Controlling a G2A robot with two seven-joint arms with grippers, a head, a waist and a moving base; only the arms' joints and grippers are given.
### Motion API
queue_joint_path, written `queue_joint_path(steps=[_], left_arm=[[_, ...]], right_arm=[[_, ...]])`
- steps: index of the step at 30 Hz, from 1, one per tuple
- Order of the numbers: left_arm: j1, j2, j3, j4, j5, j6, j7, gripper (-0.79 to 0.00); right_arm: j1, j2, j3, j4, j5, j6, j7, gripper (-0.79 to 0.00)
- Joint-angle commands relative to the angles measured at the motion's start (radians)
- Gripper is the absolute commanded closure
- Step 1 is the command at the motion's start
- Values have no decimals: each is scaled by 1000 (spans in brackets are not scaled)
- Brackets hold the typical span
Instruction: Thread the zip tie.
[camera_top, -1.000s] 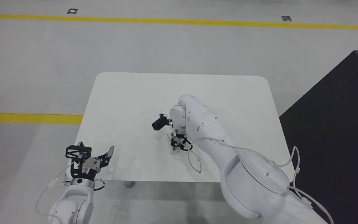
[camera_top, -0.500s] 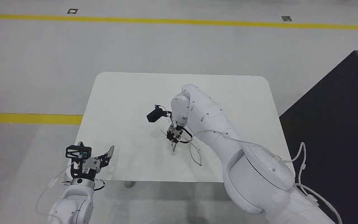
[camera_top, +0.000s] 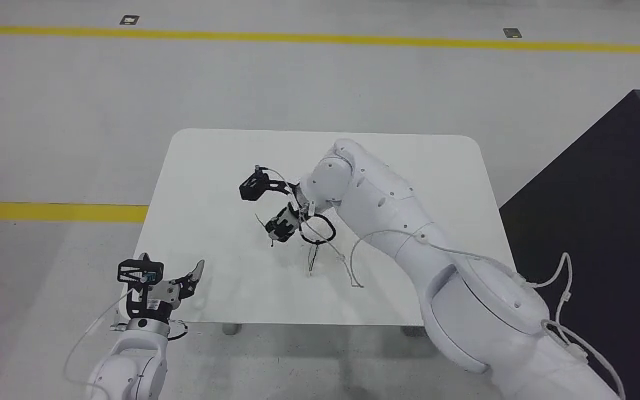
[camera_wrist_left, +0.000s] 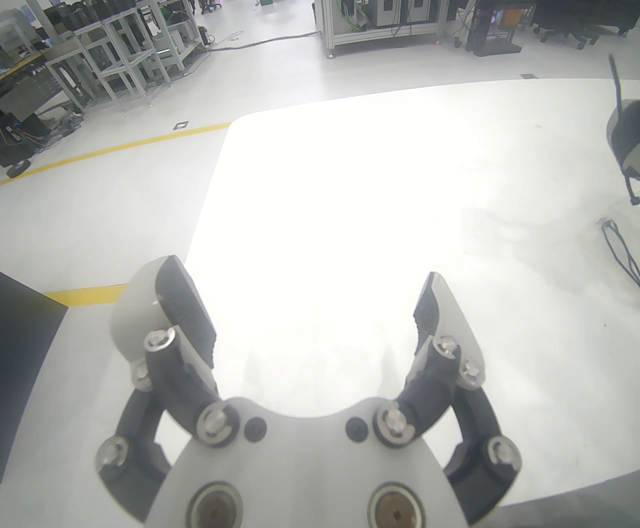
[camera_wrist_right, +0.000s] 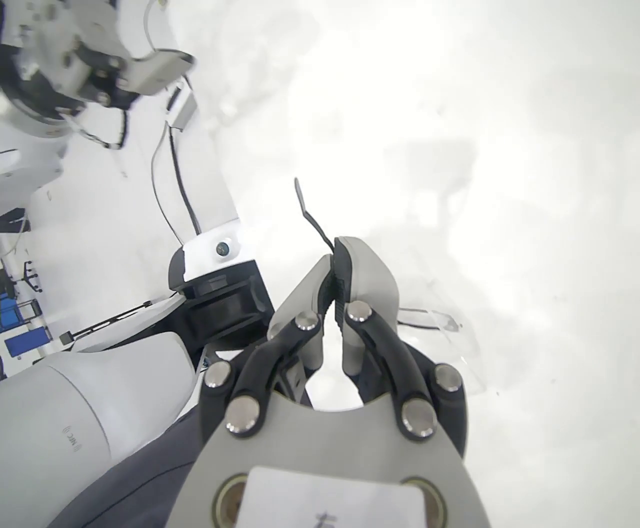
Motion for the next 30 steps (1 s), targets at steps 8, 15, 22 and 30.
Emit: queue_joint_path(steps=[8, 15, 22, 30], left_arm=[[0, 0, 0, 0, 0, 0, 0, -785], [0, 0, 0, 0, 0, 0, 0, -785], [0, 0, 0, 0, 0, 0, 0, -785], [0, 0, 0, 0, 0, 0, 0, -785]], right_arm=[[21, 285, -231, -398, 413, -60, -60, 0], [53, 394, -319, -518, 534, -76, -76, 0], [53, 394, -319, -518, 534, -76, -76, 0], [-27, 449, -222, -575, 717, -206, -207, 0]])
